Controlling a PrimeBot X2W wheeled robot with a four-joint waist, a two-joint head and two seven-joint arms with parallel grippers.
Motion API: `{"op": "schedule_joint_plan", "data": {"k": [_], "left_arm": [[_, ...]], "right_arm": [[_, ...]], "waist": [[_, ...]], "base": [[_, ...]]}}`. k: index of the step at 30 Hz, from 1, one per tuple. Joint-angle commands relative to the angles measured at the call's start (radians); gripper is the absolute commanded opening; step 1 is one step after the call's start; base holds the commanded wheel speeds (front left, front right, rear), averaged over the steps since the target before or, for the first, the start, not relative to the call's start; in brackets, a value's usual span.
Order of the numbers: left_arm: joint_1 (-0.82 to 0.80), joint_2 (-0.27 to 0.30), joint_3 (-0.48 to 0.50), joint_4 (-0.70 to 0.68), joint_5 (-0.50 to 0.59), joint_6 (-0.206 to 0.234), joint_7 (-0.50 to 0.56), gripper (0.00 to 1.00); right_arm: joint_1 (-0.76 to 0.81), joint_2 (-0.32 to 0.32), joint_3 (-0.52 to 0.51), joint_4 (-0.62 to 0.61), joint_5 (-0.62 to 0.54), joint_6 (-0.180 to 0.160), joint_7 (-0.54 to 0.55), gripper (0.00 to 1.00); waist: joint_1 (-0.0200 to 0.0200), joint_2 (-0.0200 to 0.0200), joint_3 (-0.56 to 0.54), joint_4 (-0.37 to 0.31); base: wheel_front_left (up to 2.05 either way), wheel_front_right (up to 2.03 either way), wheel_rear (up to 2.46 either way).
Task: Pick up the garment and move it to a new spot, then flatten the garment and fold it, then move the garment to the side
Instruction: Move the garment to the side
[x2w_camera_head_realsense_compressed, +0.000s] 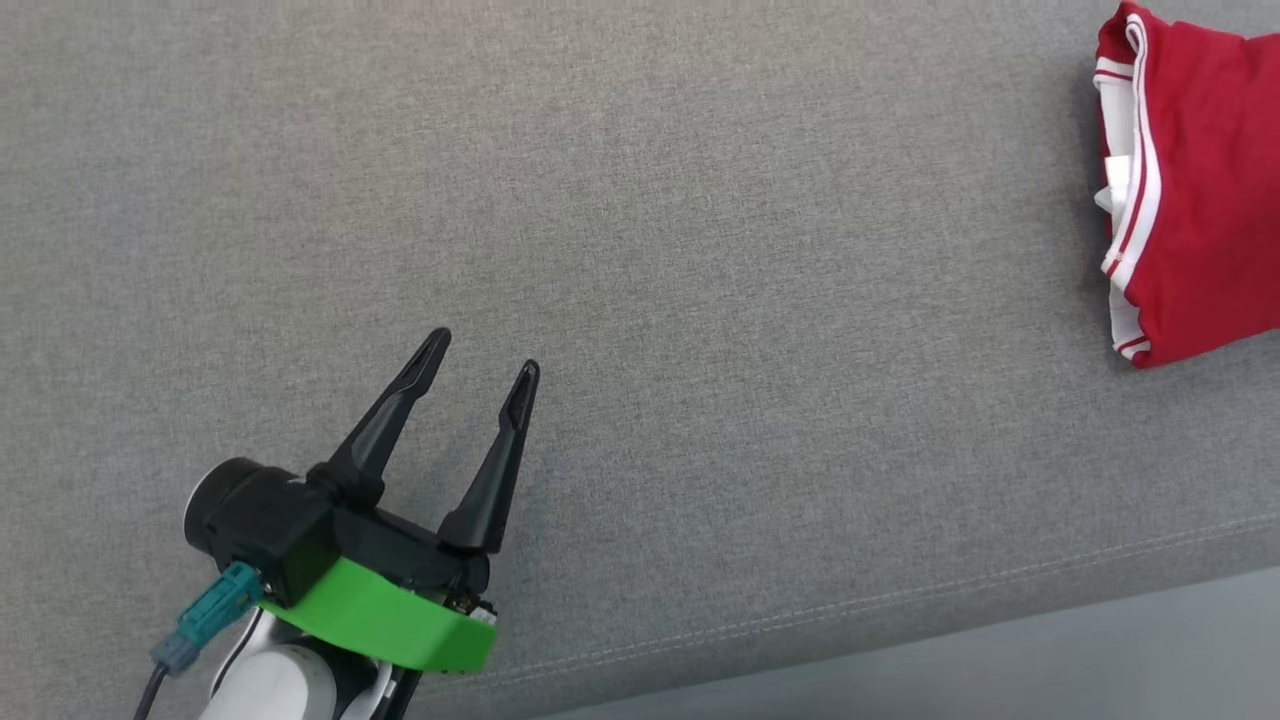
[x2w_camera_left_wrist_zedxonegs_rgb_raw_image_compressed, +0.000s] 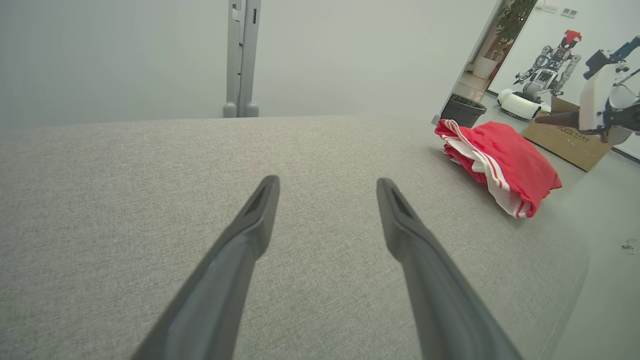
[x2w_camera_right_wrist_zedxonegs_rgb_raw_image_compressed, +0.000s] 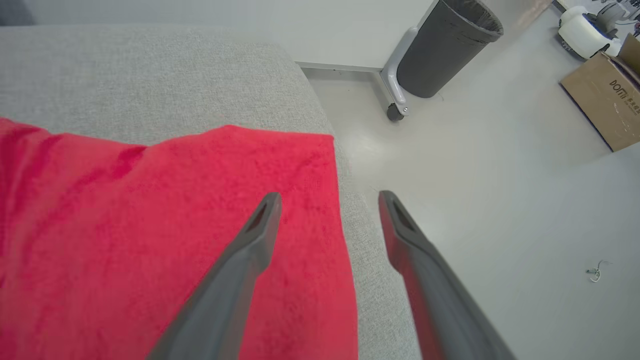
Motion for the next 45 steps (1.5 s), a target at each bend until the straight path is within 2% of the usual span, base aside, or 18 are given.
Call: {"op": "schedule_joint_plan", "data": {"k": [1,10,16,20,24,27,32,39,45], "left_arm": [[-0.008,-0.005,0.002,0.012,-0.011,-0.001,-0.008,1.0],[-0.024,-0.035,0.023,0.09,-0.063,0.001,-0.036,1.0],[-0.006,-0.052,0.069,0.193,-0.099,0.041,-0.054,1.0],[0.013,-0.056,0.103,0.235,-0.128,0.069,-0.055,1.0],[0.038,-0.055,0.128,0.263,-0.137,0.095,-0.065,1.0],[0.064,-0.05,0.153,0.287,-0.14,0.133,-0.066,1.0],[0.108,-0.04,0.179,0.312,-0.133,0.186,-0.063,1.0],[0.15,-0.021,0.188,0.321,-0.118,0.221,-0.057,1.0],[0.175,-0.019,0.195,0.329,-0.126,0.231,-0.073,1.0]], "right_arm": [[-0.014,0.014,0.018,-0.021,0.016,-0.001,-0.01,1.0],[0.01,0.034,0.136,-0.123,0.128,-0.001,-0.054,1.0],[0.08,0.081,0.222,-0.199,0.225,-0.001,-0.123,1.0],[0.136,0.11,0.257,-0.225,0.249,-0.001,-0.161,1.0],[0.195,0.143,0.254,-0.236,0.262,-0.001,-0.208,1.0],[0.24,0.158,0.26,-0.243,0.222,-0.001,-0.244,1.0],[0.323,0.225,0.232,-0.268,0.211,-0.001,-0.289,1.0],[0.417,0.299,0.184,-0.337,0.168,-0.001,-0.318,1.0],[0.498,0.366,0.141,-0.425,0.131,-0.001,-0.326,1.0]], "waist": [[0.0,0.0,-0.031,-0.012],[0.0,0.0,-0.135,-0.004],[0.0,0.0,-0.245,0.022],[0.0,0.0,-0.301,0.036],[0.0,0.0,-0.349,0.051],[0.0,0.0,-0.378,0.055],[0.0,0.0,-0.41,0.056],[0.0,0.0,-0.429,0.058],[0.0,0.0,-0.442,0.065]], "base": [[0.0,0.0,0.0],[0.0,0.0,0.0],[0.0,0.0,0.0],[0.0,0.0,0.0],[0.0,0.0,0.0],[0.0,0.0,0.0],[0.0,0.0,0.0],[0.0,0.0,0.0],[0.0,0.0,0.0]]}}
